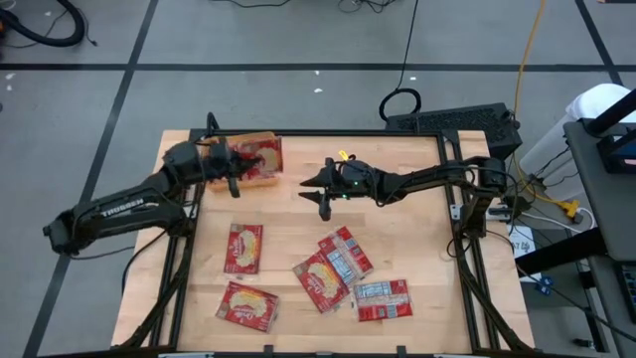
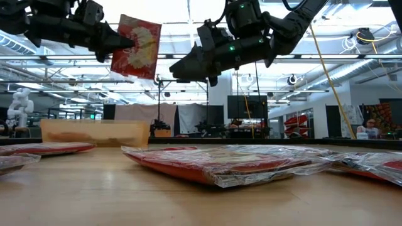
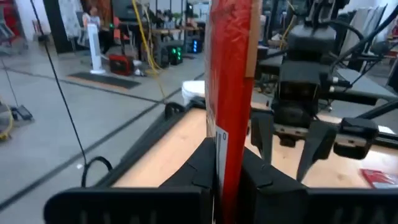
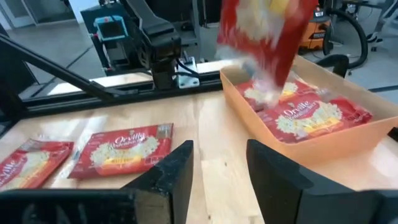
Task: Sort popcorn bags into baskets
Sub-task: Put the red popcorn bag into the orange bin
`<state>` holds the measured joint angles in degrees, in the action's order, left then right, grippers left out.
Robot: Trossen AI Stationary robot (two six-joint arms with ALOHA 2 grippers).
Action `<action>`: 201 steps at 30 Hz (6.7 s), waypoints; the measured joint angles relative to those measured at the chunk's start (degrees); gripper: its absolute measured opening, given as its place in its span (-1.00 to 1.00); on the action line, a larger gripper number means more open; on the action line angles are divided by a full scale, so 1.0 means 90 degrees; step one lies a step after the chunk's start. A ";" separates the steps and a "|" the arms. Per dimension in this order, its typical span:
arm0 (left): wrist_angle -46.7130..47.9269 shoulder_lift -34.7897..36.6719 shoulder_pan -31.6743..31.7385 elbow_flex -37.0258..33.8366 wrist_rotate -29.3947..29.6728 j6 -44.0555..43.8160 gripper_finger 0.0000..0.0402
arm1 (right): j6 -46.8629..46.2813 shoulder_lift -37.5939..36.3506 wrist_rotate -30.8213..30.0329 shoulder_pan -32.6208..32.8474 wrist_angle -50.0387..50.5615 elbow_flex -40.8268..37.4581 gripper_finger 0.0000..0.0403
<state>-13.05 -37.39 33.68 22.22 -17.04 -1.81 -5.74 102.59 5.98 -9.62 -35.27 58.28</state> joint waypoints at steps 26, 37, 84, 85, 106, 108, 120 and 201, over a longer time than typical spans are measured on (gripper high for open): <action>0.1612 0.0511 0.2731 -0.0010 -0.1105 0.0114 -0.85 | 0.0263 0.0000 0.0006 0.0519 0.0382 -0.0003 -0.29; 0.2989 0.0909 0.3252 -0.0015 -0.0168 -0.0265 -0.86 | 0.0592 0.0000 0.0005 0.0516 0.0604 -0.0003 -0.29; -0.0974 -0.1391 0.3184 -0.1256 -0.1441 -0.2099 -0.92 | 0.0795 0.0005 0.0002 0.0497 0.0425 -0.0003 -0.29; -0.1180 -0.1390 0.3144 -0.1256 -0.1397 -0.2175 -0.93 | 0.0815 0.0005 0.0002 0.0497 0.0425 -0.0003 -0.29; -0.4953 -0.1381 0.1144 -0.1249 -0.1290 -0.3010 -0.90 | -0.0682 0.1594 0.0027 -0.0303 -0.2932 0.1427 0.18; -0.4960 -0.1376 0.1058 -0.1249 -0.1232 -0.2927 -0.93 | -0.0683 0.1796 -0.0027 -0.0302 -0.2925 0.1699 0.22; -0.5150 -0.1383 0.1032 -0.1249 -0.1325 -0.2740 -0.87 | -0.0606 0.1961 -0.0066 -0.0302 -0.2777 0.1961 -0.12; -0.0987 -0.1104 0.0986 -0.0717 -0.2629 -0.1221 -0.57 | -0.1288 0.1678 0.2316 -0.0924 -0.0728 0.1952 -0.95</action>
<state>-21.93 -47.33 42.56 15.77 -40.70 -12.80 -17.33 117.69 26.83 -17.93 -41.82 75.85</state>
